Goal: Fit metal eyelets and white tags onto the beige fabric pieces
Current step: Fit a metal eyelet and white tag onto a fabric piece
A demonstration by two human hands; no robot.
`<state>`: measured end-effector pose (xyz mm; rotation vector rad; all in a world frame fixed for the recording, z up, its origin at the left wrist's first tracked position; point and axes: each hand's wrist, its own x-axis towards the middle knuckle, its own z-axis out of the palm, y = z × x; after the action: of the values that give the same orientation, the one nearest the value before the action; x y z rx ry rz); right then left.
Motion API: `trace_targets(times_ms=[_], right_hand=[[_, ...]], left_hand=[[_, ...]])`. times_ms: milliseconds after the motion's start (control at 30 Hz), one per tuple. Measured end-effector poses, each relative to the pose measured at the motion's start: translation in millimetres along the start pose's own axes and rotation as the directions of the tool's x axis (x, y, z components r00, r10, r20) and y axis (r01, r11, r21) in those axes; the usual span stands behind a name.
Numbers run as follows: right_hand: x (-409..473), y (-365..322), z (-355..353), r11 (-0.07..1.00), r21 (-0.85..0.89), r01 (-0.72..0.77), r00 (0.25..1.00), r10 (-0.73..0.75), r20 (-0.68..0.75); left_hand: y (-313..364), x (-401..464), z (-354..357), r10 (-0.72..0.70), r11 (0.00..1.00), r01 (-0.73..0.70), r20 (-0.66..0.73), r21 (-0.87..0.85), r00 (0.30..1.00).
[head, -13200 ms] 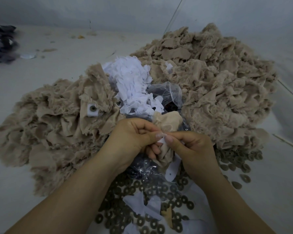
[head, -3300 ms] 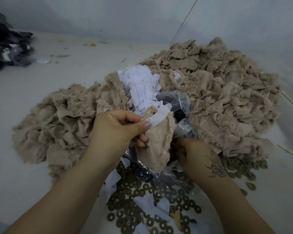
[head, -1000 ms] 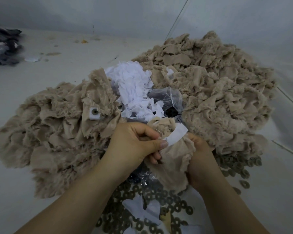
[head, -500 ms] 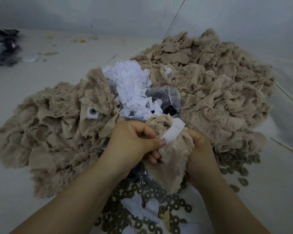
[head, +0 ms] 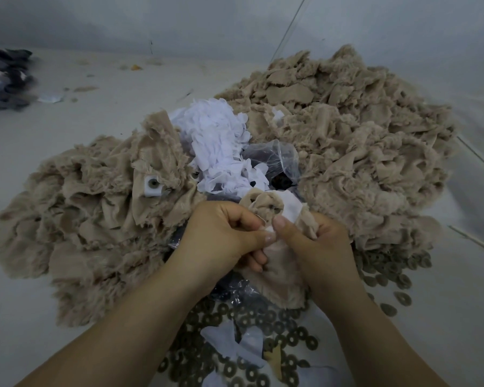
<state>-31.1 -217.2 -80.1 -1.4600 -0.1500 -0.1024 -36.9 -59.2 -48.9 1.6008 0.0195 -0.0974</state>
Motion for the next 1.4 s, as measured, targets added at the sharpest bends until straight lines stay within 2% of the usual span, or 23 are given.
trace_targets(times_ms=[167, 300, 433, 633, 800, 900, 1033, 1200, 1400], right_hand=[[1.0, 0.7, -0.7, 0.998, 0.060, -0.020, 1.000, 0.021, -0.019], [0.9, 1.8, -0.3, 0.995, 0.098, -0.019, 0.999, 0.022, -0.033], [0.3, 4.0, 0.3, 0.999, 0.025, -0.024, 0.993, 0.026, -0.112], [0.6, 4.3, 0.3, 1.000, -0.010, -0.021, 0.989, 0.020, -0.150], [0.2, 4.0, 0.8, 0.998, -0.056, 0.019, 0.990, -0.026, -0.139], [0.4, 2.7, 0.5, 0.999, -0.009, -0.033, 0.992, 0.032, -0.119], [0.6, 0.8, -0.4, 0.995, 0.035, -0.091, 0.986, 0.095, -0.140], [1.0, 1.5, 0.4, 0.991, 0.058, -0.117, 0.984, 0.124, -0.129], [2.6, 5.0, -0.2, 0.968, 0.149, -0.204, 0.977, 0.212, -0.039]], left_hand=[[-2.9, 0.5, 0.6, -0.041, 0.989, 0.047, 0.045, -0.142, 0.998], [-6.1, -0.3, 7.1, -0.014, 0.983, 0.009, -0.023, -0.185, 1.000], [-8.6, -6.5, 14.4, 0.096, 0.988, -0.112, -0.150, -0.104, 0.984], [-8.9, -15.0, 24.2, 0.159, 0.987, -0.157, -0.188, 0.027, 0.969], [-7.0, -16.7, 25.8, 0.325, 0.939, -0.299, -0.158, 0.169, 0.932], [-7.1, -16.7, 26.8, 0.389, 0.903, -0.343, -0.153, 0.259, 0.909], [-7.2, -14.0, 26.4, 0.292, 0.953, -0.263, -0.212, 0.152, 0.933], [-8.6, -9.1, 23.6, 0.247, 0.966, -0.224, -0.196, 0.130, 0.949], [-8.4, -7.7, 23.7, 0.098, 0.991, -0.115, -0.201, -0.071, 0.975]])
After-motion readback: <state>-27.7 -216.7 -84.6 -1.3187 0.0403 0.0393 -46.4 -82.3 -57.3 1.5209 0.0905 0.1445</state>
